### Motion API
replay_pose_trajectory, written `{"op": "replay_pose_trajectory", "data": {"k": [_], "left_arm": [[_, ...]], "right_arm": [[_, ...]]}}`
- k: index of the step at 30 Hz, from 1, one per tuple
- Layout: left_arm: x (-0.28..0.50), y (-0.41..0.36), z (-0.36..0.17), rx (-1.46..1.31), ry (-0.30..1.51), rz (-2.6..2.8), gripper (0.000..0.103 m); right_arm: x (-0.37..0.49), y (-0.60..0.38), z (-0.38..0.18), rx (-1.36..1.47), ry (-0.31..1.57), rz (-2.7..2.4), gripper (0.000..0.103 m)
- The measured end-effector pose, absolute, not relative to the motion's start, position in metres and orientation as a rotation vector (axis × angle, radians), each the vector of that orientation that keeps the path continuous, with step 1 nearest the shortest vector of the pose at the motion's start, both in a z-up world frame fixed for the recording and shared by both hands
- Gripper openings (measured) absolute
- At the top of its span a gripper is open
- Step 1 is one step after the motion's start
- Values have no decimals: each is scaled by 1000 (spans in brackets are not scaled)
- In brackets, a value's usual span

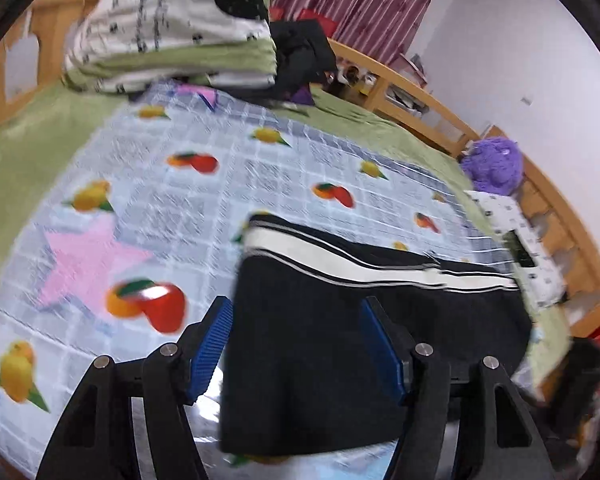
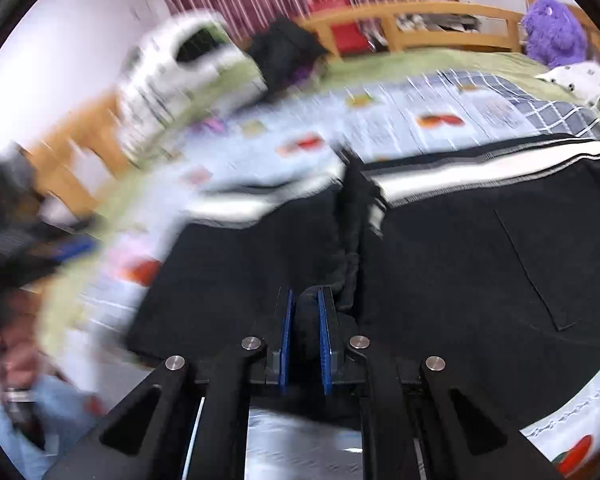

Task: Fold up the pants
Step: 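Fold the leg over with the left tool while the right tool holds the crotch seam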

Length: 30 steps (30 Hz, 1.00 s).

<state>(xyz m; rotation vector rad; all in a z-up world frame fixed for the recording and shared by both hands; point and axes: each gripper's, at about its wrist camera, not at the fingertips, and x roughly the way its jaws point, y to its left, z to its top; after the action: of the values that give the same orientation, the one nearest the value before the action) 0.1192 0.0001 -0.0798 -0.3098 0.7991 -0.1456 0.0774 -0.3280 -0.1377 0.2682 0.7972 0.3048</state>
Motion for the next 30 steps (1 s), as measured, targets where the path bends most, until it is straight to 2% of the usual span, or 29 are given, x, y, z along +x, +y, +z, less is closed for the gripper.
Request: {"op": "replay_pose_trajectory", "data": {"k": [6, 7, 9, 11, 16, 21, 22, 23, 24, 25, 27, 30], "left_arm": [[126, 3, -87, -317, 832, -139, 64], [125, 6, -86, -321, 830, -141, 64], [123, 7, -84, -320, 818, -136, 64], [124, 7, -85, -313, 815, -125, 64], [129, 3, -91, -303, 848, -132, 64], [131, 11, -90, -307, 835, -111, 64], [132, 14, -90, -315, 833, -107, 64], [133, 17, -90, -322, 832, -103, 64], [134, 20, -91, -327, 834, -97, 64], [135, 21, -92, -330, 838, -91, 64], [138, 26, -95, -344, 851, -85, 64], [141, 32, -99, -383, 870, -102, 64]], "right_arm": [[76, -317, -175, 131, 1003, 241, 15], [75, -316, -171, 109, 988, 244, 19], [74, -322, -161, 118, 946, 245, 47], [80, -331, -151, 198, 894, 242, 56], [135, -329, -149, 225, 926, 206, 56], [208, -318, -191, 241, 1098, 181, 57], [216, -318, -198, 249, 1113, 173, 56], [216, -317, -196, 244, 1078, 163, 45], [216, -314, -193, 225, 1071, 175, 18], [214, -312, -189, 204, 1054, 194, 16], [205, -320, -163, 198, 905, 204, 13], [211, -331, -148, 203, 859, 211, 13]]}}
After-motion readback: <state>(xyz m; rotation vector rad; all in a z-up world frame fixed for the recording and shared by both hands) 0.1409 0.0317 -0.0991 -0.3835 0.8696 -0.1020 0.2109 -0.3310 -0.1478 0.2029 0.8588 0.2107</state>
